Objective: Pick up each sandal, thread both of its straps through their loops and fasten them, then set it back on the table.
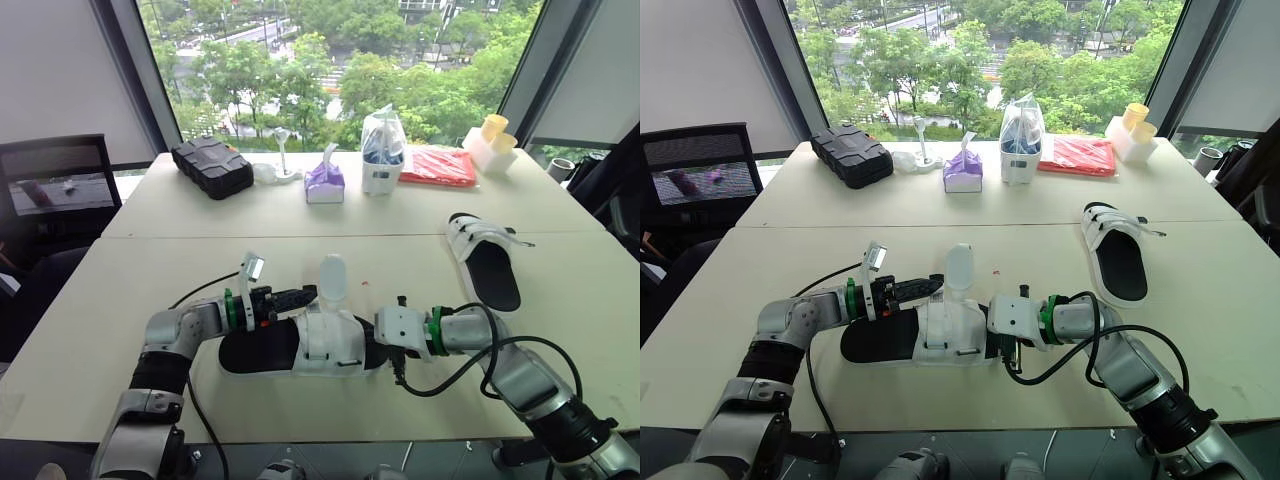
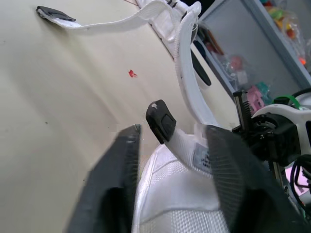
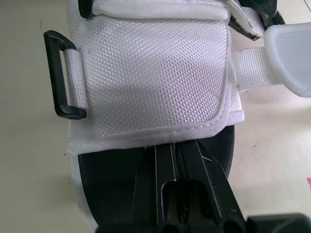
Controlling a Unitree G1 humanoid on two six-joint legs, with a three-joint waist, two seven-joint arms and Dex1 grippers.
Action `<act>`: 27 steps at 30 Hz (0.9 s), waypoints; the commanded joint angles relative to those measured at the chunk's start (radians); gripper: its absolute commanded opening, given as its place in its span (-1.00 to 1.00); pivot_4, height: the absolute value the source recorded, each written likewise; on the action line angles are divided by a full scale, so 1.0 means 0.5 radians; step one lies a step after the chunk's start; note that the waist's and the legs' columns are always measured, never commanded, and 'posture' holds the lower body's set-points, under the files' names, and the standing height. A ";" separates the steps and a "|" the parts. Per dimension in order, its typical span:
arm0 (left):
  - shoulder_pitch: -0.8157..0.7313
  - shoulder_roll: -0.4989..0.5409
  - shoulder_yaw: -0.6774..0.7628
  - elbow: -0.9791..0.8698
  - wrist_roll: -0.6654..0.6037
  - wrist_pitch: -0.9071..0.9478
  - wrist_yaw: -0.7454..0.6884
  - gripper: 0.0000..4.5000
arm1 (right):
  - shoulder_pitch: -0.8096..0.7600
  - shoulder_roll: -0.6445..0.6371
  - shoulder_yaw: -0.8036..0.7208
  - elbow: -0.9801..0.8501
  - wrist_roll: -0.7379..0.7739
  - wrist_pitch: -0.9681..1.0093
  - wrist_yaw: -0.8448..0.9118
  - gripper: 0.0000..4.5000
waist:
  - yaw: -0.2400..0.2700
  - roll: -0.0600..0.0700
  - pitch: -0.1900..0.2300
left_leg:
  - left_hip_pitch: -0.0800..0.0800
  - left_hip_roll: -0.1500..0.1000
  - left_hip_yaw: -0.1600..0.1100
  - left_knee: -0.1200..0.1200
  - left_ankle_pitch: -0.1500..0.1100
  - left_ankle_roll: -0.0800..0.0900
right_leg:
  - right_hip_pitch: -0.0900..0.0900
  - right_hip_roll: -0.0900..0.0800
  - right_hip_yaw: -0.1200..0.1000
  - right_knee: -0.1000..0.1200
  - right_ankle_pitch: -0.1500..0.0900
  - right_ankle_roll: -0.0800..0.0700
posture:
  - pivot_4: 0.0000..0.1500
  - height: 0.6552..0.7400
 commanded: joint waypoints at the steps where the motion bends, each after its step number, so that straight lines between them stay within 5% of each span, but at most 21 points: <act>1: 0.028 0.045 -0.101 -0.061 0.114 -0.065 0.008 0.50 | 0.025 -0.038 0.025 0.041 -0.038 0.016 0.038 -1.00 | 0.001 0.000 0.000 | 0.000 0.000 0.000 0.000 0.000 0.000 | 0.000 0.000 0.000 0.000 0.000 0.000 | 1.00 1.00; 16: -0.044 0.034 -0.183 0.092 0.455 -0.370 0.224 0.50 | 0.009 -0.020 0.033 0.054 -0.043 0.014 0.033 -1.00 | 0.001 0.000 -0.001 | 0.000 0.000 0.000 0.000 0.000 0.000 | 0.000 0.000 0.000 0.000 0.000 0.000 | 1.00 1.00; 27: -0.278 0.075 -0.080 0.259 0.452 -0.467 0.185 0.50 | -0.015 0.003 0.041 0.081 -0.051 0.010 0.024 -1.00 | -0.002 0.000 -0.001 | 0.000 0.000 0.000 0.001 0.000 0.000 | 0.000 0.000 -0.002 0.001 0.000 0.000 | 1.00 1.00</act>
